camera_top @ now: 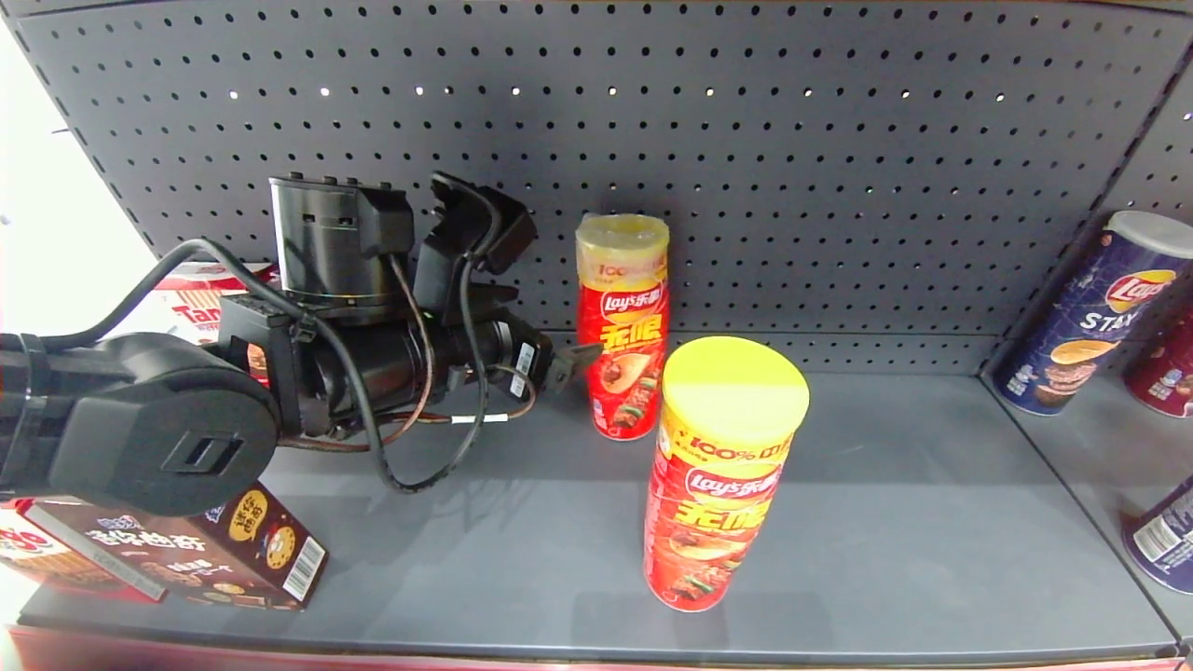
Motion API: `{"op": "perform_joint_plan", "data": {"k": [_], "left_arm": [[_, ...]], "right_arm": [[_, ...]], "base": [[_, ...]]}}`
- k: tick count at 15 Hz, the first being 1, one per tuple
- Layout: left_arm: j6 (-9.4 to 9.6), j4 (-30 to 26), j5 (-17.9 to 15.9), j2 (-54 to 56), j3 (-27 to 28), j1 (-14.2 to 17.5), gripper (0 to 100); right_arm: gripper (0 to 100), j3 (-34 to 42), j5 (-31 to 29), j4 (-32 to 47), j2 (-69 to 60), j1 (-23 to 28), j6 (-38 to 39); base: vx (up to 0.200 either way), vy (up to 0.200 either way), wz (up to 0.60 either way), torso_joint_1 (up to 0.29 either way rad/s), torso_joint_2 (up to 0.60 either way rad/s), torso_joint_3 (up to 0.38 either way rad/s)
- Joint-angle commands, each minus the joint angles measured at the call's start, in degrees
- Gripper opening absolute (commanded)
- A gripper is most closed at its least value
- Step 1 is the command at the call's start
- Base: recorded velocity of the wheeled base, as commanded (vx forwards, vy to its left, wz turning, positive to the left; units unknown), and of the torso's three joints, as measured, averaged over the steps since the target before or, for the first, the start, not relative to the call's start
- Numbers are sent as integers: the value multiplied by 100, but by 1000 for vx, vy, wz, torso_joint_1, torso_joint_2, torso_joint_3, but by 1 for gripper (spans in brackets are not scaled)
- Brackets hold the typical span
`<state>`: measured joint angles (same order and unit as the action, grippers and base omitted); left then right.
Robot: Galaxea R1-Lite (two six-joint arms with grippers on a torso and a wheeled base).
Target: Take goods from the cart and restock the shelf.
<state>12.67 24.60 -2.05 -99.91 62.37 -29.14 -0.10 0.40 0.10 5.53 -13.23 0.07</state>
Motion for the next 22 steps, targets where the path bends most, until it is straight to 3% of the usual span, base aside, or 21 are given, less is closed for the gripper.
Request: {"op": "perform_joint_plan", "data": {"k": [1, 15, 19, 20, 22], "left_arm": [[-1, 10, 20, -46, 4, 31, 100], [-1, 10, 196, 253, -67, 154, 100], [25, 1, 548, 271, -120, 198, 100], [219, -8, 697, 262, -120, 224, 100], [430, -8, 811, 156, -102, 250, 100]], "right_arm": [[100, 1, 4, -1, 9, -4, 1], [100, 1, -5, -1, 9, -4, 1], [100, 1, 4, -1, 9, -4, 1], [100, 1, 4, -1, 9, -4, 1], [100, 1, 4, -1, 9, -4, 1]], "base": [[0, 0, 0, 0, 0, 0], [0, 0, 0, 0, 0, 0], [0, 0, 0, 0, 0, 0], [0, 0, 0, 0, 0, 0], [0, 0, 0, 0, 0, 0]]}}
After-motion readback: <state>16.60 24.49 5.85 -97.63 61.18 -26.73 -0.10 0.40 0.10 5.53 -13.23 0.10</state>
